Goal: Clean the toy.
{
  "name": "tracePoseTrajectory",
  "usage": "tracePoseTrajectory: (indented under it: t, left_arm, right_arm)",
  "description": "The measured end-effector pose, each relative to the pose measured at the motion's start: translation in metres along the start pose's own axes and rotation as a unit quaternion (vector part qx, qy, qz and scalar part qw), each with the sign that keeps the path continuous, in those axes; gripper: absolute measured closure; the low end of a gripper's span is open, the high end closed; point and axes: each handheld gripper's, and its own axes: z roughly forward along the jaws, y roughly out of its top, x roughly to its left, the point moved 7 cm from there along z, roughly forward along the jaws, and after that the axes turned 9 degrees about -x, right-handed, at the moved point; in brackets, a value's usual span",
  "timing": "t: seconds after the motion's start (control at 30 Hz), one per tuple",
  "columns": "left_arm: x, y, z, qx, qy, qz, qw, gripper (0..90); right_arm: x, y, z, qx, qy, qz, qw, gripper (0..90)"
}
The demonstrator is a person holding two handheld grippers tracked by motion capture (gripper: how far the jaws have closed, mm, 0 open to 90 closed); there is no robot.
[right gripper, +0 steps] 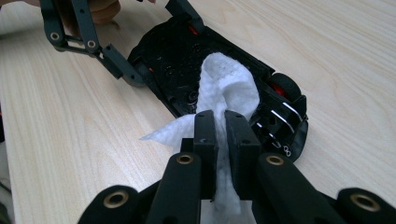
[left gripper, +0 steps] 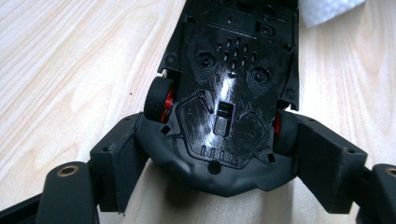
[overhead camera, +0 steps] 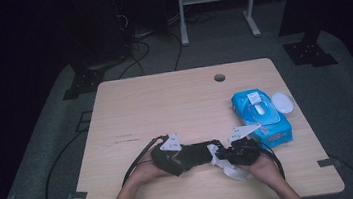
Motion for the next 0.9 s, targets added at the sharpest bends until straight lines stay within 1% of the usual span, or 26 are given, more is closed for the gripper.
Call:
tracePoseTrajectory:
  t: [0.13, 0.2, 0.23, 0.3, 0.43, 0.57, 0.67, 0.7, 0.8, 0.9]
  left_arm:
    - [0.0054, 0.0020, -0.0078, -0.017, -0.004, -0.026, 0.9995, 21.5]
    - [0.0071, 0.0020, -0.0097, -0.020, -0.006, -0.036, 0.9991, 21.4]
    - [0.0076, 0.0020, -0.0095, -0.023, -0.007, -0.044, 0.9987, 21.5]
    - [0.0079, 0.0023, -0.0090, -0.026, -0.013, -0.052, 0.9982, 22.2]
    - [0.0091, 0.0050, -0.0099, -0.041, -0.020, -0.073, 0.9963, 23.3]
    - [0.0098, 0.0051, -0.0092, -0.042, -0.017, -0.083, 0.9955, 24.3]
    - [0.0100, 0.0046, -0.0087, -0.043, -0.020, -0.092, 0.9946, 25.8]
    - [0.0100, 0.0044, -0.0087, -0.043, -0.020, -0.093, 0.9945, 26.1]
    - [0.0095, 0.0033, -0.0086, -0.038, -0.018, -0.087, 0.9953, 27.0]
    - [0.0099, 0.0021, -0.0079, -0.034, -0.017, -0.087, 0.9954, 27.0]
  right_arm:
    - [0.0003, -0.0012, -0.0006, -0.004, -0.004, -0.003, 1.0000, 83.1]
    - [0.0004, -0.0013, -0.0006, -0.004, -0.004, -0.004, 1.0000, 83.1]
    - [0.0006, -0.0013, -0.0006, -0.004, -0.004, -0.006, 1.0000, 83.1]
    - [0.0014, -0.0014, -0.0006, -0.003, -0.005, -0.011, 0.9999, 83.2]
    - [0.0027, -0.0016, -0.0005, -0.004, -0.006, -0.017, 0.9998, 83.2]
    - [0.0031, -0.0015, -0.0006, -0.003, -0.006, -0.019, 0.9998, 83.2]
    - [0.0037, -0.0006, -0.0010, 0.005, -0.005, -0.021, 0.9998, 83.0]
    - [0.0034, -0.0002, -0.0010, 0.006, -0.006, -0.021, 0.9997, 83.0]
    - [0.0046, 0.0007, -0.0013, 0.010, -0.001, -0.018, 0.9998, 83.0]
    - [0.0059, 0.0030, -0.0015, 0.007, 0.005, -0.013, 0.9999, 83.0]
